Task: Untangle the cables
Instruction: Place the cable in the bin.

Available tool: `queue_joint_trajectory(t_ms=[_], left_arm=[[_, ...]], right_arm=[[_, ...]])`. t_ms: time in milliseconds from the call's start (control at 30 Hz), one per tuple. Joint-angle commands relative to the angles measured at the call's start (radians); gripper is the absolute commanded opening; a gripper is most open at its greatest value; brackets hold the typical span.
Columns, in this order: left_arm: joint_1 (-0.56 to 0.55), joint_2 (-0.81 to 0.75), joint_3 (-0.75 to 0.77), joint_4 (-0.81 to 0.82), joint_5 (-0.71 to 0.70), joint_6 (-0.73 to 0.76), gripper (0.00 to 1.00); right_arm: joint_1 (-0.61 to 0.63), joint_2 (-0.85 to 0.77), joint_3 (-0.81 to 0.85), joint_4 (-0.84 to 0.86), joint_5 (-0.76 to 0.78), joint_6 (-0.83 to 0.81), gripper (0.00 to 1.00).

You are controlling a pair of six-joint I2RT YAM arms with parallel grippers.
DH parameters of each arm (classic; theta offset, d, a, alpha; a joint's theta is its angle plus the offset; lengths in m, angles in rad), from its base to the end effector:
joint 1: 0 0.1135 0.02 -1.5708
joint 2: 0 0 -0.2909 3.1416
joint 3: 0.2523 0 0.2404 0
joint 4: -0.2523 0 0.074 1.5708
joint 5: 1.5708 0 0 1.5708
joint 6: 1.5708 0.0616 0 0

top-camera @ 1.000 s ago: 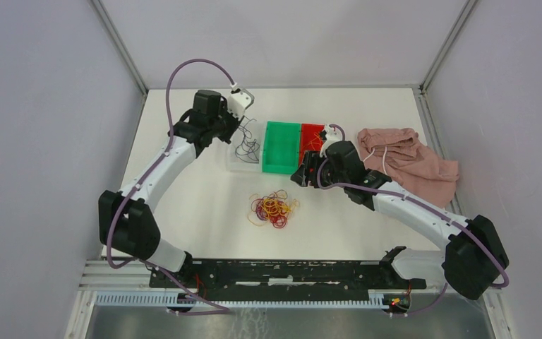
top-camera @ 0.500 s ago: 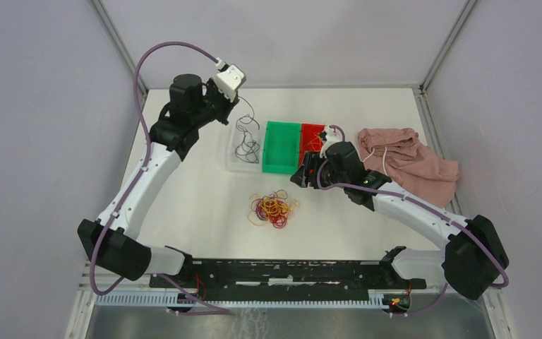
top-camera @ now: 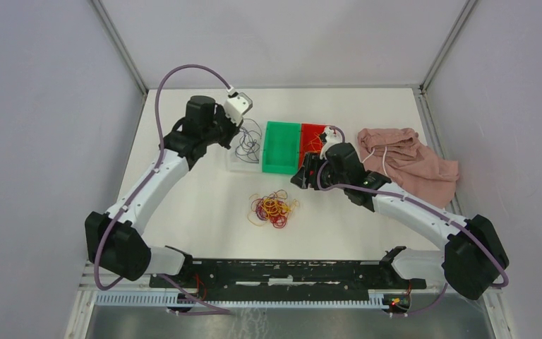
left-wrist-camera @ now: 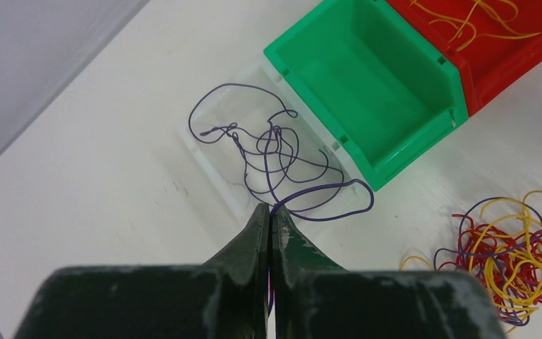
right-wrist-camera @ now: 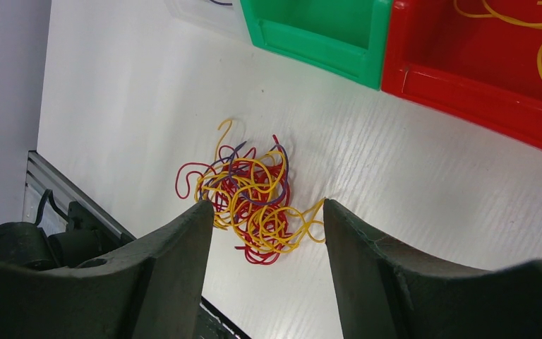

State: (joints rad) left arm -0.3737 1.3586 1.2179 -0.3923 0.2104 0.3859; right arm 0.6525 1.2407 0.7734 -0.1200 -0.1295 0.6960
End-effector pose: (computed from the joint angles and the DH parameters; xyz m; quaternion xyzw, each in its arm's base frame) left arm 0.2869 -0.1263 0.3564 0.3685 0.7827 -0.0882 0.4937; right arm 0.2121 0.1721 0.2626 -0.0114 0.8801 0.3387 0.3325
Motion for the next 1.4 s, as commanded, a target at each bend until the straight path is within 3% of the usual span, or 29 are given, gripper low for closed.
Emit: queue_joint_trajectory(t_ms=[0,267,900,1100,1267,1367], left_arm=[[-0.004,-0.026,-0.038,0.01,-0.064,0.013,0.03],[-0.004,0.058,-0.065,0.11,-0.178,0.117,0.03],[-0.041,0.488,0.159,0.279,-0.215,0.209,0.03],[-0.041,0.533,0.164,0.256,-0.204,0.261,0.32],[-0.035,0.517,0.222,0.144,-0.137,0.295,0.68],[-0.027,0.492,0.275,0.059,-0.055,0.313,0.76]], right_arm=[[-0.003,-0.011,0.001,0.048,0.015,0.004,0.65],[-0.004,0.016,0.002,0.078,0.007,0.016,0.65],[-0.036,0.013,0.025,0.04,0.029,-0.018,0.65],[-0.048,0.027,0.031,0.038,0.018,-0.02,0.65],[-0.054,0.028,0.036,0.032,0.011,-0.023,0.65],[-0.054,0.026,0.039,0.031,0.006,-0.021,0.65]])
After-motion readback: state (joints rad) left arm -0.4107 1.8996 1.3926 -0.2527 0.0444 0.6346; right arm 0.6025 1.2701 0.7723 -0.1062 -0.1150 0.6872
